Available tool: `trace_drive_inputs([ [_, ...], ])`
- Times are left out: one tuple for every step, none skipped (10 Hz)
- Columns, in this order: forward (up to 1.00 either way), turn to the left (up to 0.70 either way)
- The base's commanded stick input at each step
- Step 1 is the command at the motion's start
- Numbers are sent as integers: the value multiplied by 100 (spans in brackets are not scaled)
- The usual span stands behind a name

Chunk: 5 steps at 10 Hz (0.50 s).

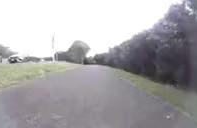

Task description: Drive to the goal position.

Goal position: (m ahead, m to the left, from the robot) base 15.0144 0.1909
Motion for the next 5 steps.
trace_drive_inputs([
  [70, 0],
  [70, 0],
  [70, 0],
  [70, 0],
  [70, 0],
])
